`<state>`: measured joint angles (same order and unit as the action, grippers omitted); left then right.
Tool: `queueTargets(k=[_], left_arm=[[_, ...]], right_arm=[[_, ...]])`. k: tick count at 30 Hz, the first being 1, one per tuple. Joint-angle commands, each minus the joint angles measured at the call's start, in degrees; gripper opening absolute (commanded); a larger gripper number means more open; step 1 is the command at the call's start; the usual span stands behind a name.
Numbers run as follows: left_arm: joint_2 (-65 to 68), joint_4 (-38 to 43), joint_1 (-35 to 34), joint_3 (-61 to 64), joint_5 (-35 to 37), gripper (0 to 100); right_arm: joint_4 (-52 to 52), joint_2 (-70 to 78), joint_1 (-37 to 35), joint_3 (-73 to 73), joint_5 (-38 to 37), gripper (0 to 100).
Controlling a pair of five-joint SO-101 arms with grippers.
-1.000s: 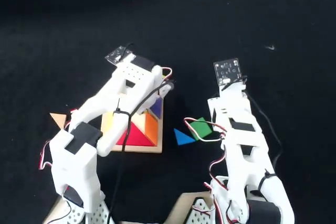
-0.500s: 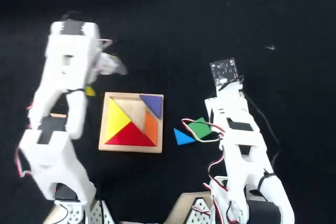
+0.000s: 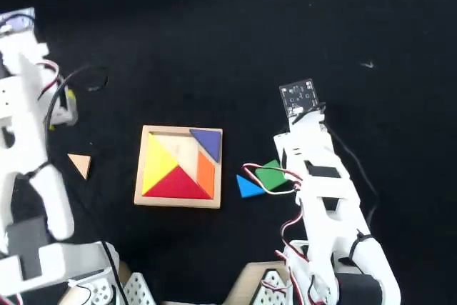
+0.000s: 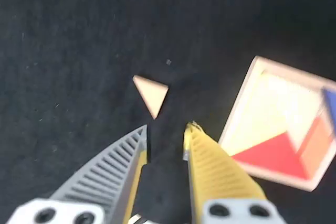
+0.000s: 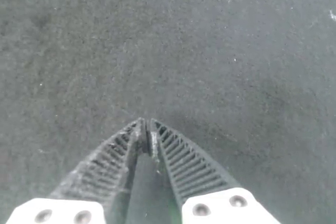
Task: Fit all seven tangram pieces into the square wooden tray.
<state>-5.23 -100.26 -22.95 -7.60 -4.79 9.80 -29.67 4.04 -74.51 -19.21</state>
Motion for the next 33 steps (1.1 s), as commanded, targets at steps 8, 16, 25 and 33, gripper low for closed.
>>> queueTargets(k=[8, 16, 25, 33], left_arm=[[-18.64, 19.16, -2.95, 32.57, -12.31, 12], [-44.04, 46.33, -1.63, 63.96, -9.32, 12], [-49.76, 52.75, 3.30, 78.02, 0.53, 12], [-49.85, 59.43, 3.03, 83.38, 1.05, 12]], right_arm=[[-0.70, -2.42, -0.62, 0.84, 0.35, 1.5], [-0.70, -2.42, -0.79, 0.84, 0.35, 1.5], [1.49, -2.33, -0.44, 1.45, 0.09, 1.4], [14.33, -1.98, -4.48, 8.04, 0.44, 1.4]])
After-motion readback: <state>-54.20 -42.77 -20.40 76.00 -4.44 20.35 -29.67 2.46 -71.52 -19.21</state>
